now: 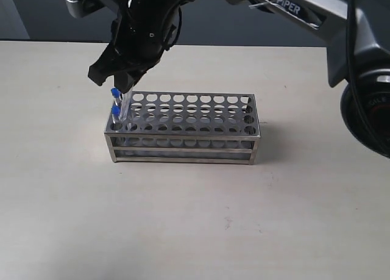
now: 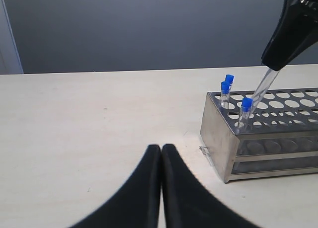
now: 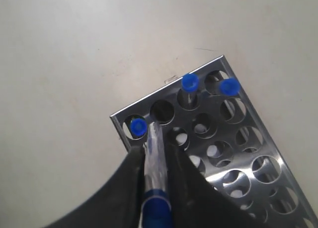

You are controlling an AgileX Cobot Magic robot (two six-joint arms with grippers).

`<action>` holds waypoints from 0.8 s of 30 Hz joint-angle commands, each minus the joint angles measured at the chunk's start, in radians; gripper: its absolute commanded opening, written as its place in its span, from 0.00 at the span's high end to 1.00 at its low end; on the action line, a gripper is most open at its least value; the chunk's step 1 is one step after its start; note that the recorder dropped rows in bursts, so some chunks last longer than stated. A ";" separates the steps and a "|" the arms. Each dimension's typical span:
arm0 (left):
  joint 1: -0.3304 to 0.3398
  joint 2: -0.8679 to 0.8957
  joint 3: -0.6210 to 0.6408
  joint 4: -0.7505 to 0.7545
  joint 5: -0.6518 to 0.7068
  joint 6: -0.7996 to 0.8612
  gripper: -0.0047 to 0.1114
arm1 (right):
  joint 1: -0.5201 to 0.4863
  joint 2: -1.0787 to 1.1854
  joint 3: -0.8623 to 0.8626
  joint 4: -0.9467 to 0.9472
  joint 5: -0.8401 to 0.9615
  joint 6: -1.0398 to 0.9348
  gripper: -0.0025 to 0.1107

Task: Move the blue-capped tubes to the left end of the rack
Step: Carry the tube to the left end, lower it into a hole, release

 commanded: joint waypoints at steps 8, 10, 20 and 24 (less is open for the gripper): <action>-0.011 0.003 -0.005 0.001 -0.006 -0.001 0.95 | 0.002 0.024 -0.006 0.014 -0.005 -0.036 0.98; -0.011 0.003 -0.005 0.001 -0.006 -0.001 0.95 | 0.002 0.024 -0.006 0.014 -0.005 -0.038 0.98; -0.011 0.003 -0.005 0.001 -0.006 -0.001 0.95 | 0.002 0.024 -0.065 -0.018 -0.005 -0.046 0.98; -0.011 0.003 -0.005 0.001 -0.006 -0.001 0.95 | 0.002 0.024 -0.065 -0.018 -0.010 -0.046 0.98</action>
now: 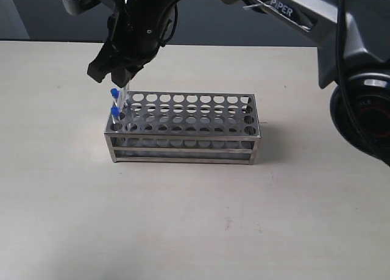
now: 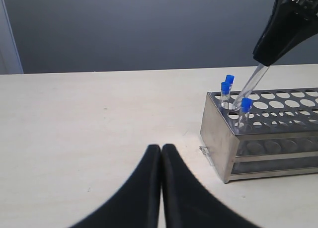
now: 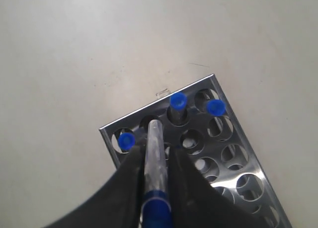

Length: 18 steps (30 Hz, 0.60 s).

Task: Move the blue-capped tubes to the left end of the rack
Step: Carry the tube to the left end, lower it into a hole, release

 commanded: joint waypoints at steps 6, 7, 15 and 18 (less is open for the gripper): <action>-0.011 0.003 -0.005 0.001 -0.006 -0.001 0.95 | 0.002 0.026 -0.005 -0.001 -0.005 -0.006 0.98; -0.011 0.003 -0.005 0.001 -0.006 -0.001 0.95 | 0.002 0.032 -0.005 0.003 -0.005 -0.006 0.98; -0.011 0.003 -0.005 0.001 -0.006 -0.001 0.95 | 0.002 0.063 -0.005 0.013 -0.004 -0.006 0.98; -0.011 0.003 -0.005 0.001 -0.006 -0.001 0.95 | 0.002 0.080 -0.005 0.015 -0.018 -0.006 0.98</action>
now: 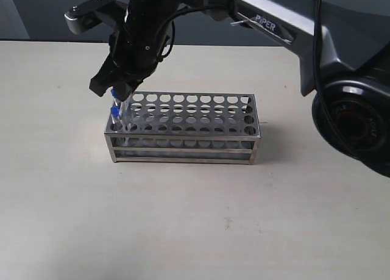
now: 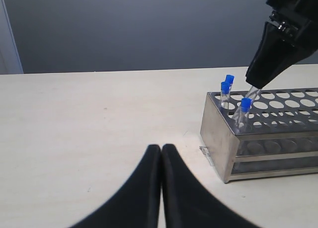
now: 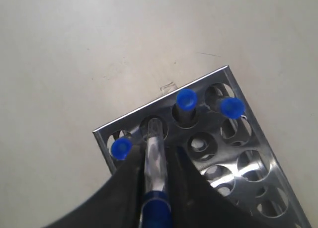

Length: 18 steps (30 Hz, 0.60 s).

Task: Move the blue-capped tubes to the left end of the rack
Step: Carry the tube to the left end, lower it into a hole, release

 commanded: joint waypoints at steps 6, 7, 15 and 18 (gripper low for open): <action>-0.011 0.003 -0.005 0.001 -0.006 -0.001 0.95 | 0.002 0.036 -0.004 0.045 -0.032 -0.008 0.98; -0.011 0.003 -0.005 0.001 -0.006 -0.001 0.95 | 0.002 0.036 -0.004 0.045 -0.037 -0.008 0.97; -0.011 0.003 -0.005 0.001 -0.006 -0.001 0.95 | 0.002 0.036 -0.004 0.060 -0.046 -0.008 0.61; -0.011 0.003 -0.005 0.001 -0.006 -0.001 0.95 | 0.002 0.034 -0.004 0.060 -0.052 0.000 0.53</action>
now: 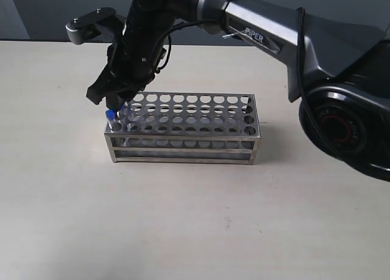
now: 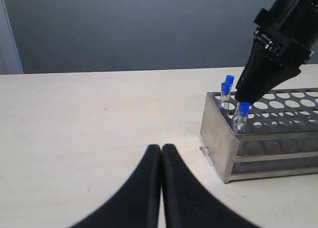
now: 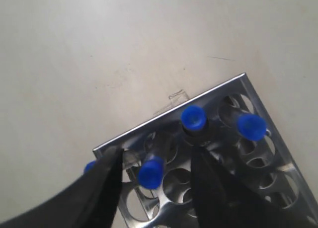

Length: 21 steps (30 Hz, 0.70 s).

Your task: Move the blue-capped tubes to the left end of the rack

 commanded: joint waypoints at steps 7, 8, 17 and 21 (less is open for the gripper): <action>-0.011 0.003 -0.005 0.001 -0.006 -0.001 0.95 | 0.000 -0.050 -0.022 0.001 0.006 0.014 0.68; -0.011 0.003 -0.005 0.001 -0.006 -0.001 0.95 | 0.000 -0.061 -0.032 -0.003 0.018 0.016 0.72; -0.011 0.003 -0.005 0.001 -0.006 -0.001 0.95 | 0.000 -0.185 -0.084 -0.156 0.042 0.075 0.88; -0.011 0.003 -0.005 0.001 -0.006 -0.001 0.95 | 0.000 -0.247 -0.082 -0.270 0.042 0.153 0.88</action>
